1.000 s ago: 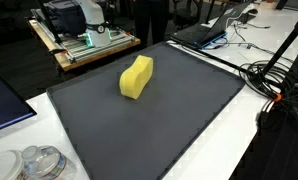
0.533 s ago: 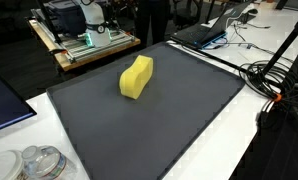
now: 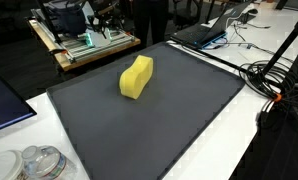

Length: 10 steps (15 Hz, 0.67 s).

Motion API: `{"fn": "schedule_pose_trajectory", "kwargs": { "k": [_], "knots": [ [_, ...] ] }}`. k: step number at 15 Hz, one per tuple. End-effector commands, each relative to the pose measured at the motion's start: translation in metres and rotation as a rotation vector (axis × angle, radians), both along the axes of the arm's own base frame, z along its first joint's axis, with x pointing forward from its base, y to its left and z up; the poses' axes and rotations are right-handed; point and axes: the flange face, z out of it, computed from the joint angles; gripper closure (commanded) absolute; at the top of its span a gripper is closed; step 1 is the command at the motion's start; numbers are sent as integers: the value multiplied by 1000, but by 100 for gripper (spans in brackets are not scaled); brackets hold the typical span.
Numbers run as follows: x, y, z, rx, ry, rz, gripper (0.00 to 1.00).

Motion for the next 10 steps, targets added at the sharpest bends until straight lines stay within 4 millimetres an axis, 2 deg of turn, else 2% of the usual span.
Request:
{"fn": "schedule_pose_trajectory", "kwargs": {
  "k": [1, 6, 10],
  "knots": [
    [1, 0, 1, -1, 2, 0, 0],
    [3, 1, 3, -5, -2, 5, 0],
    [5, -50, -16, 32, 26, -96, 0]
  ]
}}
